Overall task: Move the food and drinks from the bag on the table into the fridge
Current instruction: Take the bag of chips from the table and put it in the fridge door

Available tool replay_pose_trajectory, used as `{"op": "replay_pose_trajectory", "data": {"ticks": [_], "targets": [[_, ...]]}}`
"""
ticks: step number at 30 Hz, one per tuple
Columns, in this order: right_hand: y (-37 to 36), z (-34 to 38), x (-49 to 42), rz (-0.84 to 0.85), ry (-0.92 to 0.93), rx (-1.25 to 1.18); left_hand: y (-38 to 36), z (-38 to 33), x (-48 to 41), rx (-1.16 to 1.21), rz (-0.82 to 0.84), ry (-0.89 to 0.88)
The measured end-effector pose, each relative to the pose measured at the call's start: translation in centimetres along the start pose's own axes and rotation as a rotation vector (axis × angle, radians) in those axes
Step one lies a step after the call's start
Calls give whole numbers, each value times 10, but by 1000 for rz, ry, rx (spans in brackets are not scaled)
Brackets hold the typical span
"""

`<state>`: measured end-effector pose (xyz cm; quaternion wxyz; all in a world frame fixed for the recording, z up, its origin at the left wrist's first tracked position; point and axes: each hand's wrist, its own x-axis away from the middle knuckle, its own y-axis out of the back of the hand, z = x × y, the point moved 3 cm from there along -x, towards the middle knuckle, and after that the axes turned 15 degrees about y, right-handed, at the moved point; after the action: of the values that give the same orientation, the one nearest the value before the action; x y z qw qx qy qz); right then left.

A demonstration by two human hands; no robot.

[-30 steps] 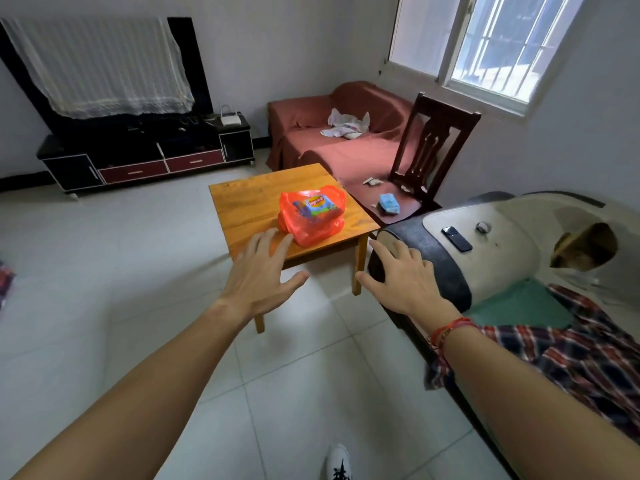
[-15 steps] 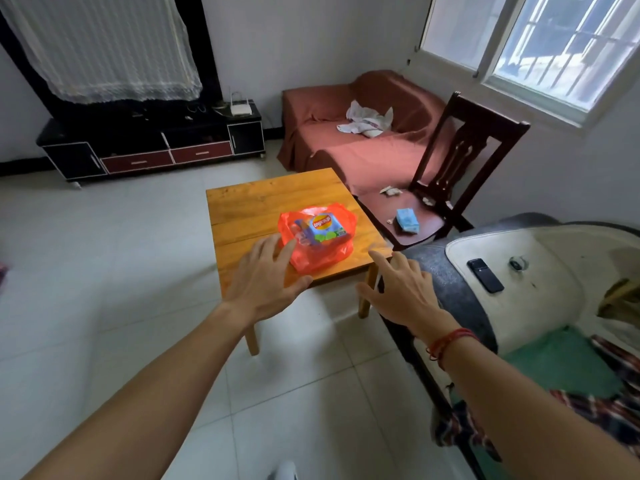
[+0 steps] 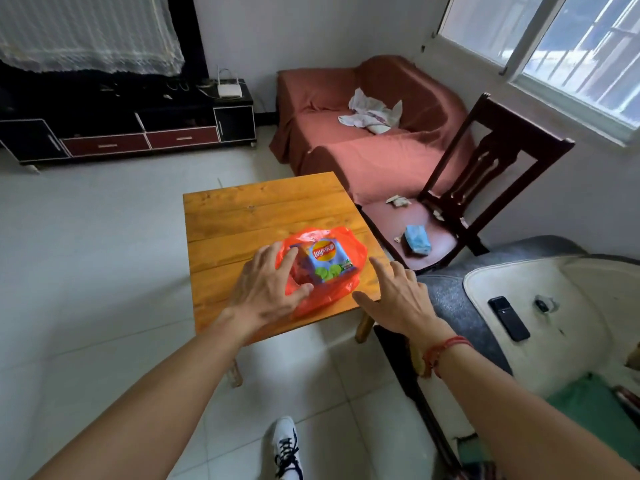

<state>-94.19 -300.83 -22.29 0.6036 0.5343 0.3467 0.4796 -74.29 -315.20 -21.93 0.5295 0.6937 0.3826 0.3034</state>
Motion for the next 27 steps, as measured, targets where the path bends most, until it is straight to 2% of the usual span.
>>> {"op": "replay_pose_trajectory", "data": {"ticks": [10, 22, 27], "targets": [[-9, -20, -100, 63, -28, -16, -24, 12, -95, 8, 130, 14], [-26, -51, -168, 155, -5, -63, -53, 1, -149, 17, 212, 82], [-38, -66, -192, 197, 12, -109, -70, -11, -170, 92, 254, 145]]}}
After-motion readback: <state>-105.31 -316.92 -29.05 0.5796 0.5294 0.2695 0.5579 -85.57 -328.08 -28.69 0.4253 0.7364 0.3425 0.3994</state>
